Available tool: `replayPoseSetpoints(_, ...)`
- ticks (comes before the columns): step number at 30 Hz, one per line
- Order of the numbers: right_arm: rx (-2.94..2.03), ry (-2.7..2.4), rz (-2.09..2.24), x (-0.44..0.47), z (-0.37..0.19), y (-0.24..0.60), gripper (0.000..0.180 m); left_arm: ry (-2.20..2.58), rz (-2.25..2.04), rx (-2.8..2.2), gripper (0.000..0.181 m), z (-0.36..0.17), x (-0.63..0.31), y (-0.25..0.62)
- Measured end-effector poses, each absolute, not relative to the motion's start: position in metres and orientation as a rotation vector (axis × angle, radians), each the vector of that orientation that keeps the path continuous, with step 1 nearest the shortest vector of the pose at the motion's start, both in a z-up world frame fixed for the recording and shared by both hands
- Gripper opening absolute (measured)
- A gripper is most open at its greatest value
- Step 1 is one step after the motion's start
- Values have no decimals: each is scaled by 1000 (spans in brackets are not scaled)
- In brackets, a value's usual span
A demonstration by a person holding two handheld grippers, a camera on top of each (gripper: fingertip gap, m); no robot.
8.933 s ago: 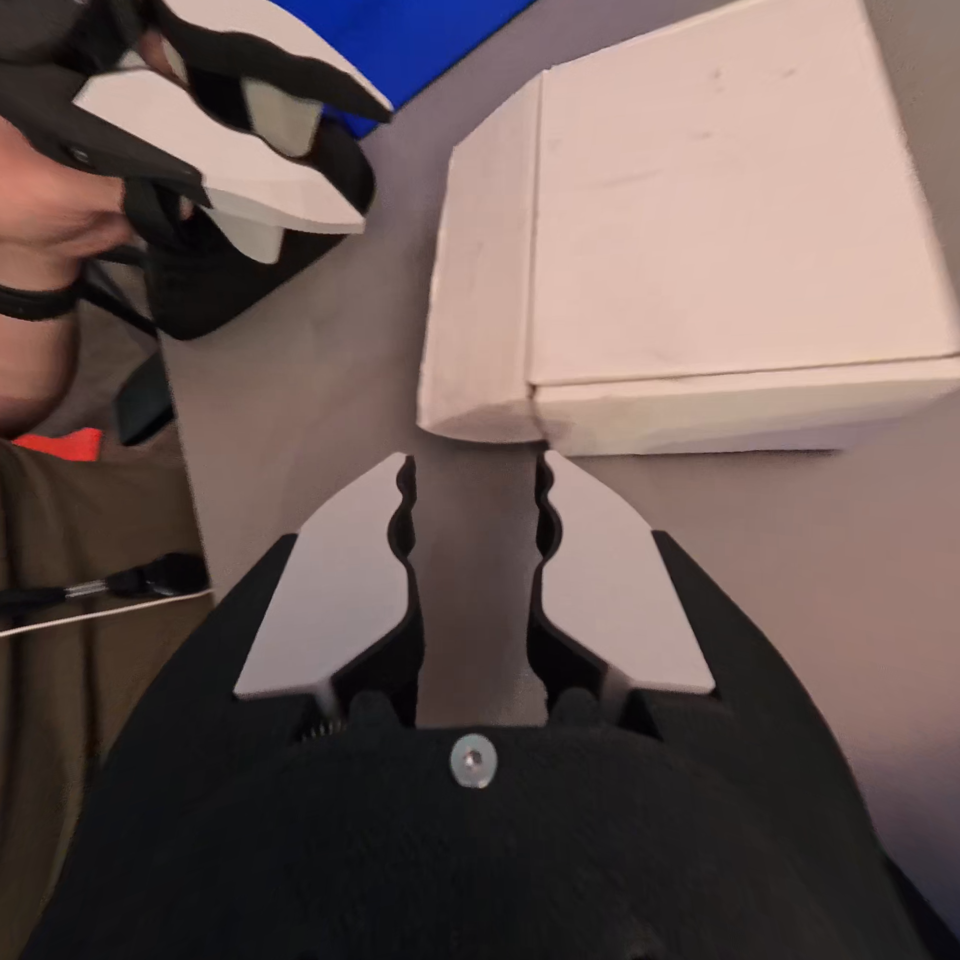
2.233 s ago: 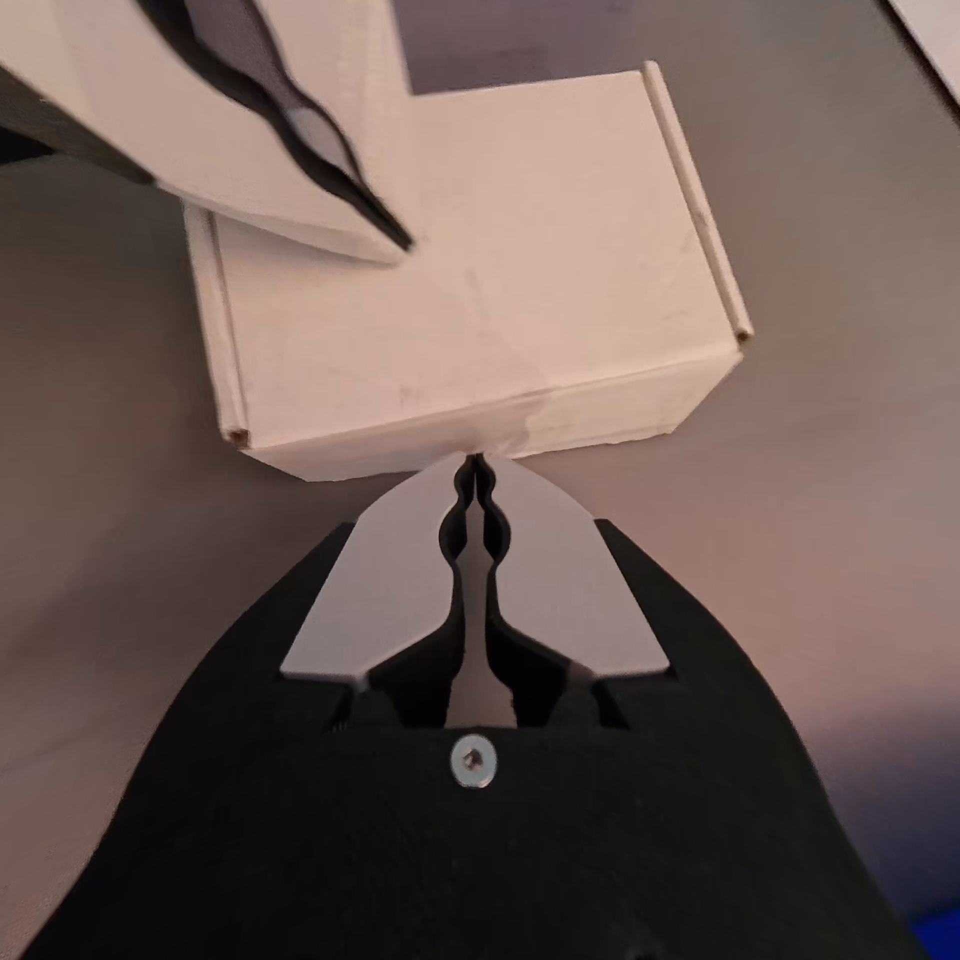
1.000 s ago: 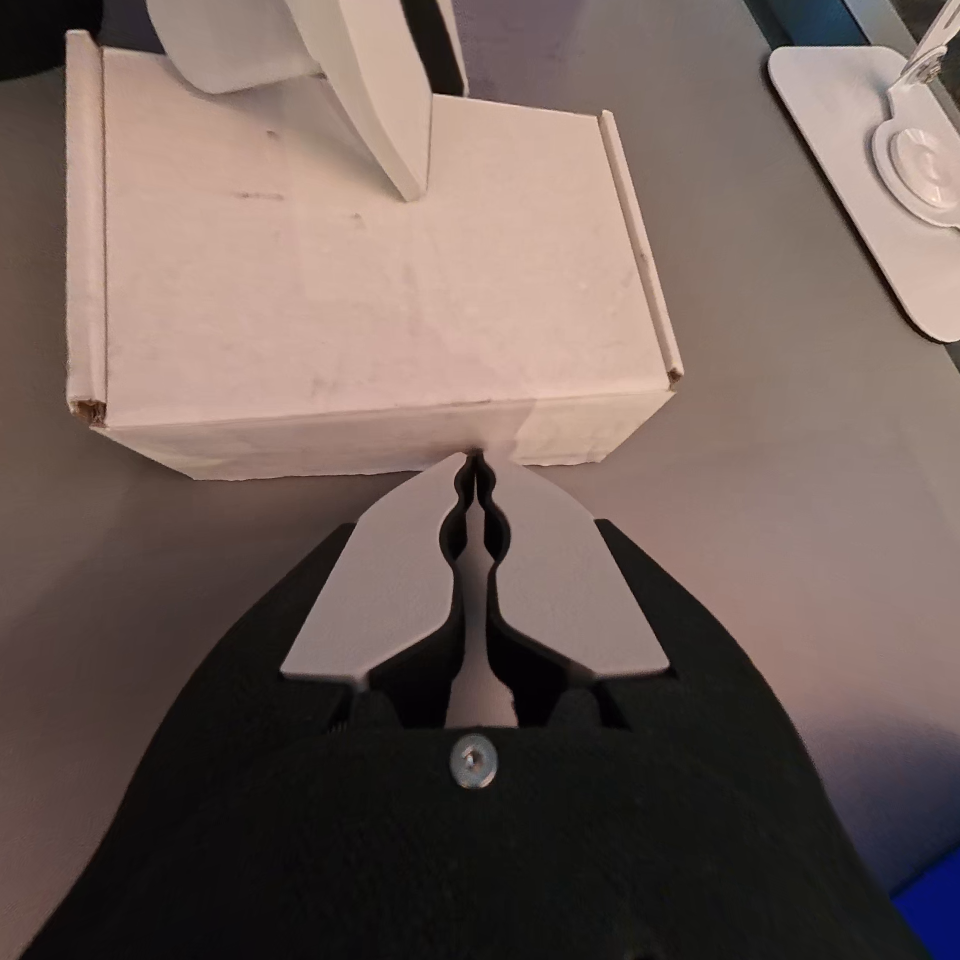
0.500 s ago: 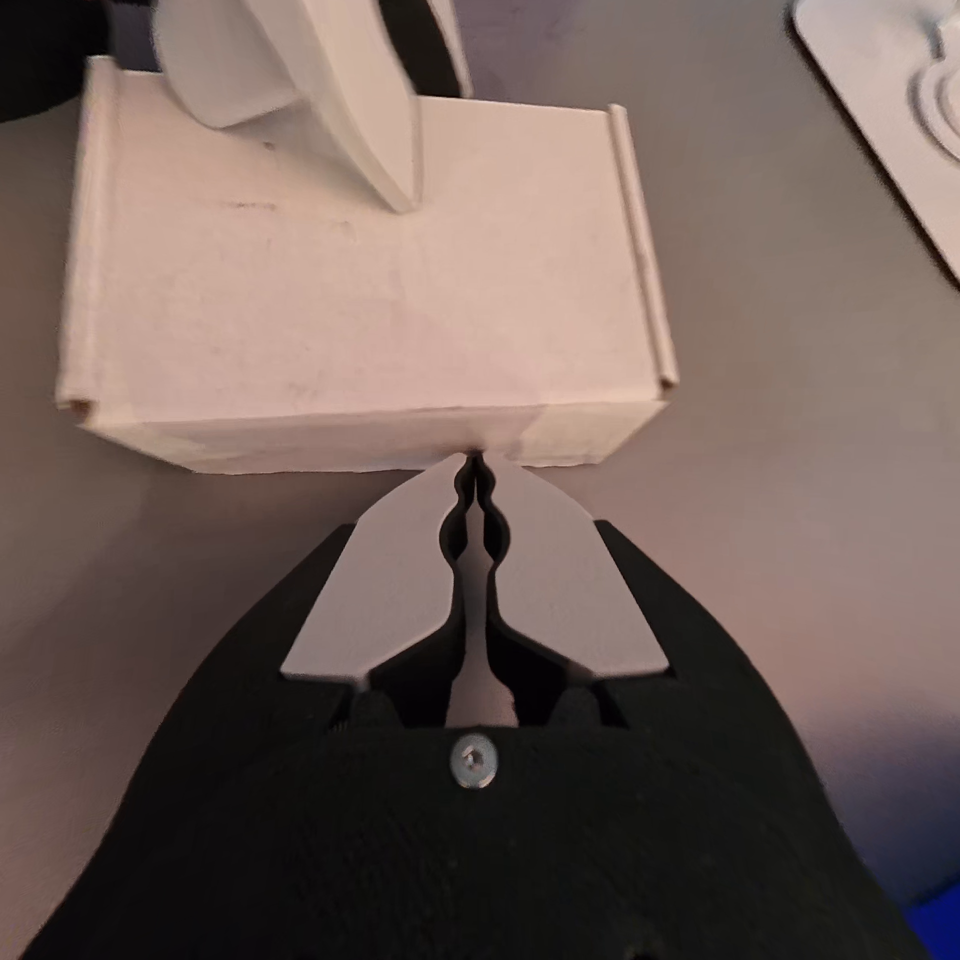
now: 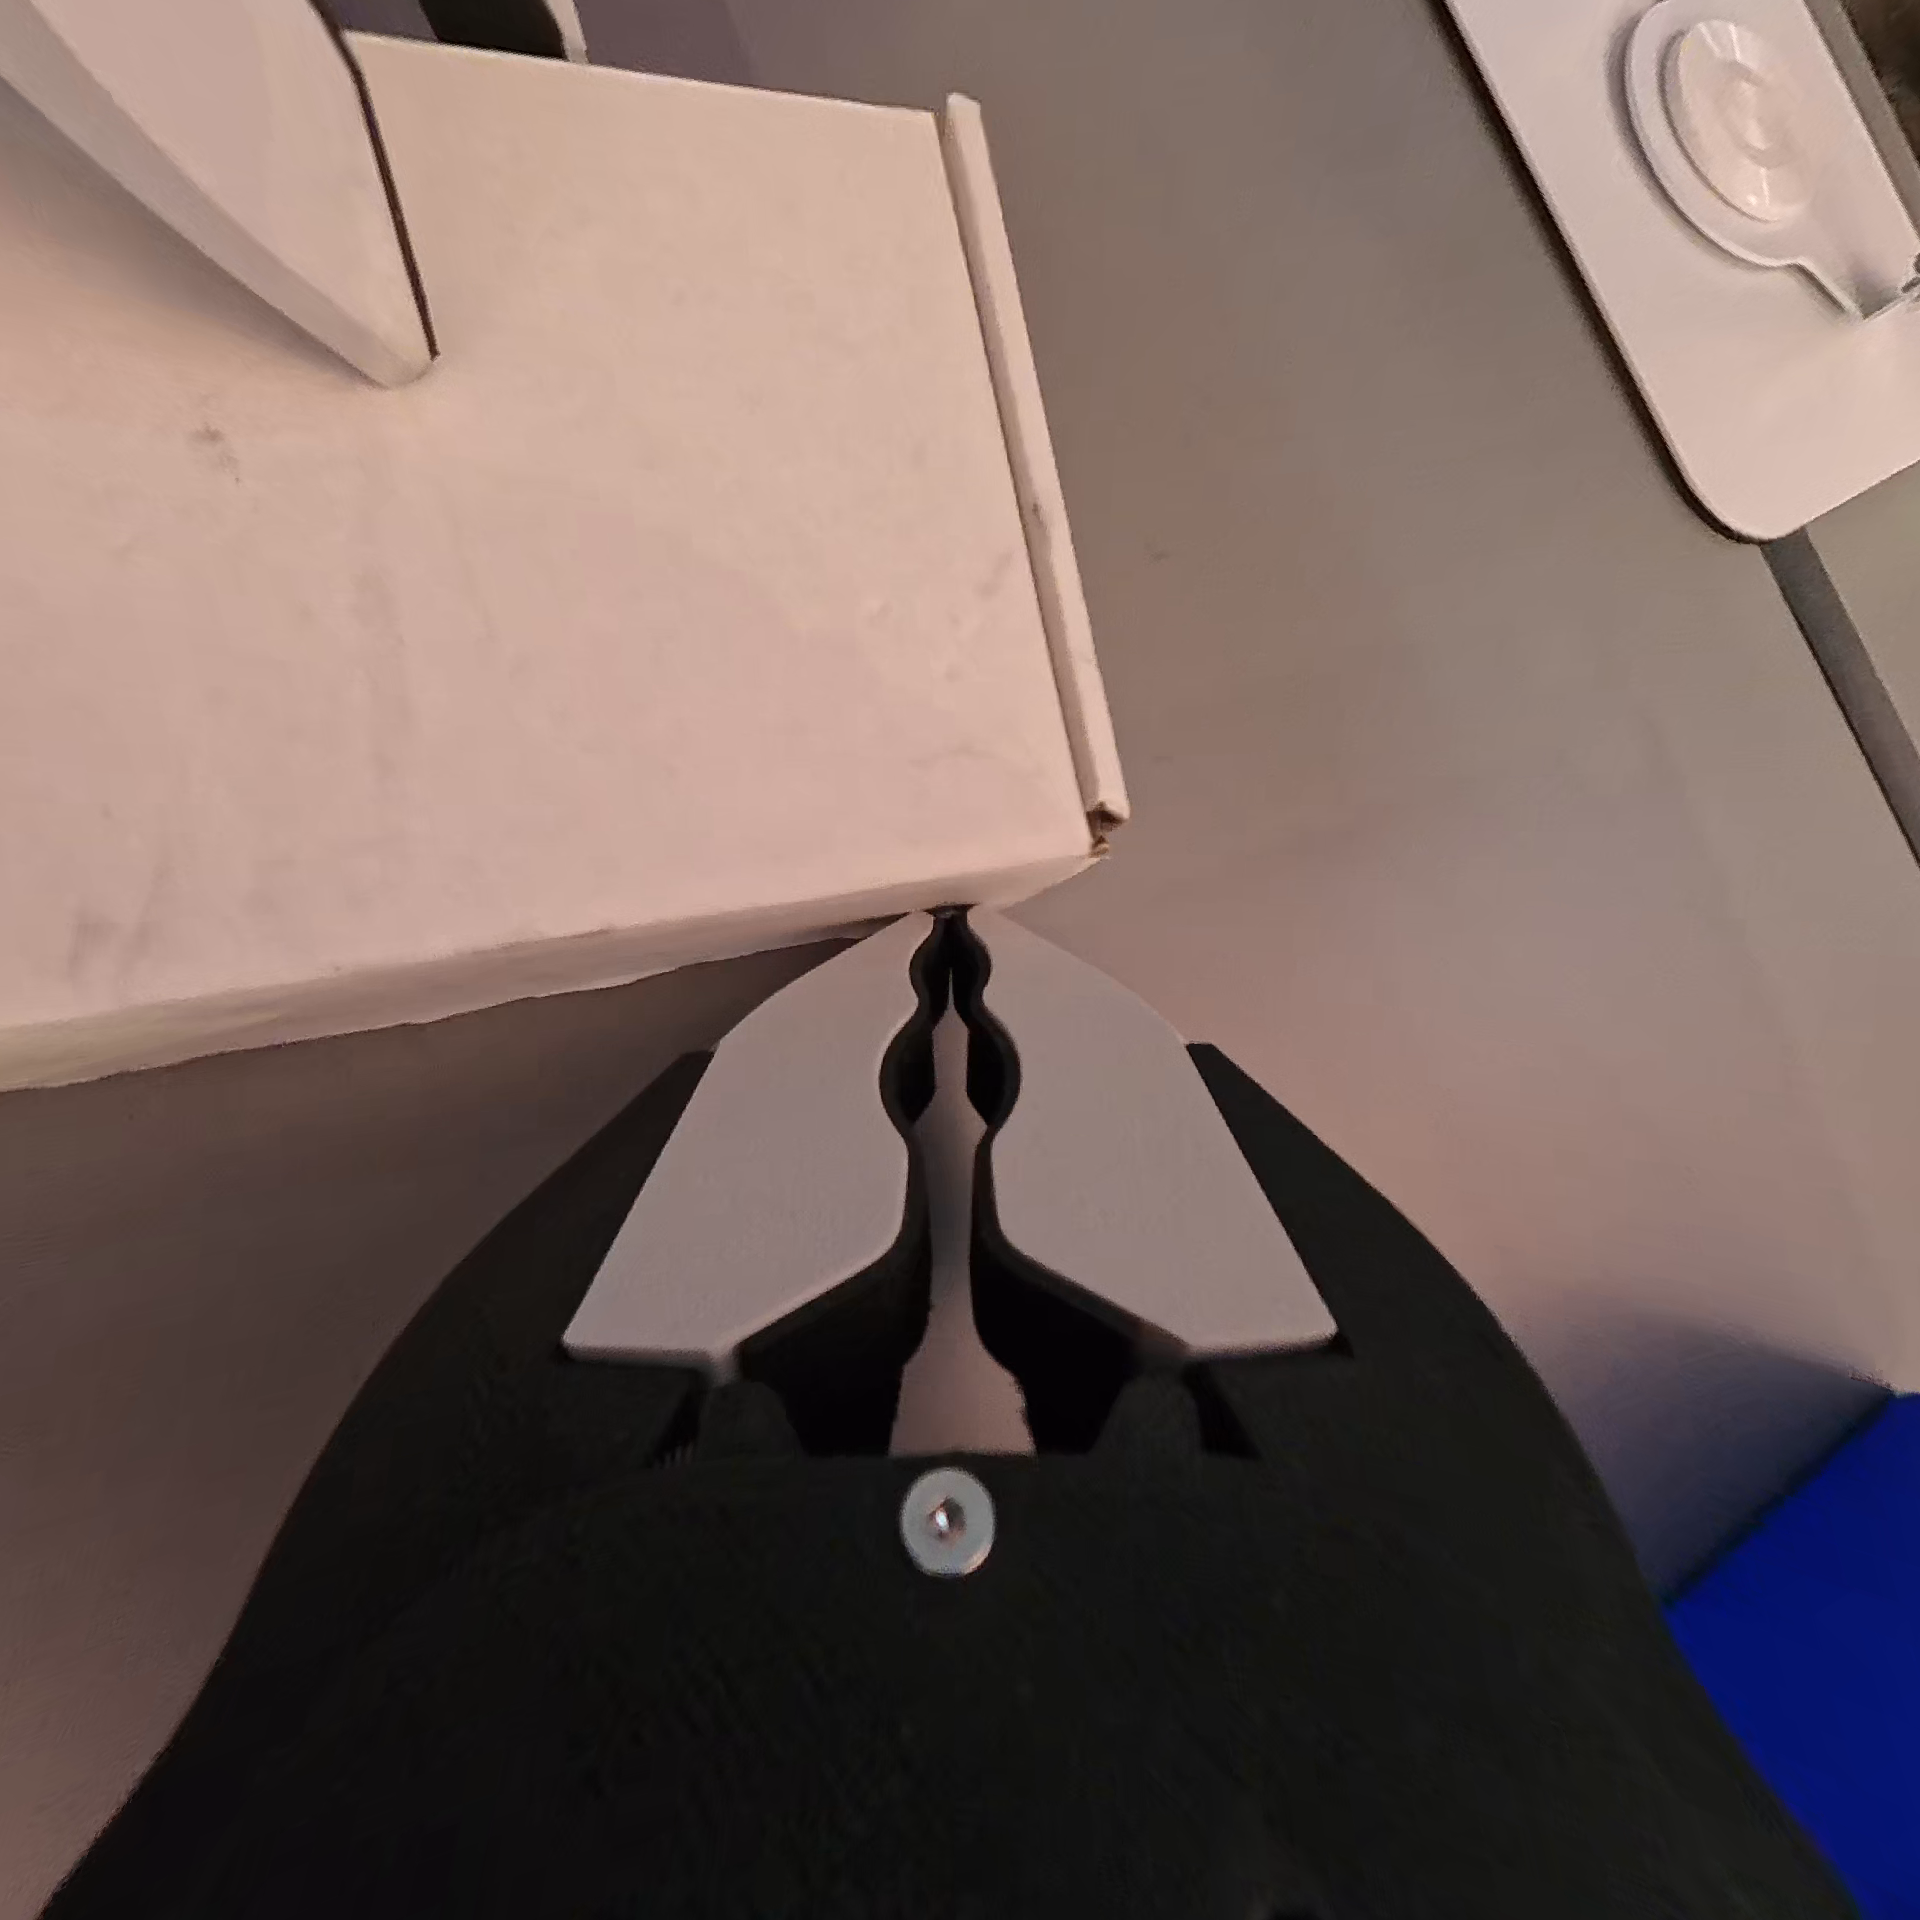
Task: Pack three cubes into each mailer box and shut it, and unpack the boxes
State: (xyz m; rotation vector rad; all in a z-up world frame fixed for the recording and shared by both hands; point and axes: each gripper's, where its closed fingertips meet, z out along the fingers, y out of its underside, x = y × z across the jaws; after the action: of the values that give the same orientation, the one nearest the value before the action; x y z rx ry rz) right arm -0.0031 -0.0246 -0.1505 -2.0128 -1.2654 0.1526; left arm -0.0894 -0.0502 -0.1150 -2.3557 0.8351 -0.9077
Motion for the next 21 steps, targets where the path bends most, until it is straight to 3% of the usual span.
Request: replayPoseSetpoints(21,-1930,-1365,-17,6,-153,-11,0,857,-943,-2352,47,-115,-86,-50)
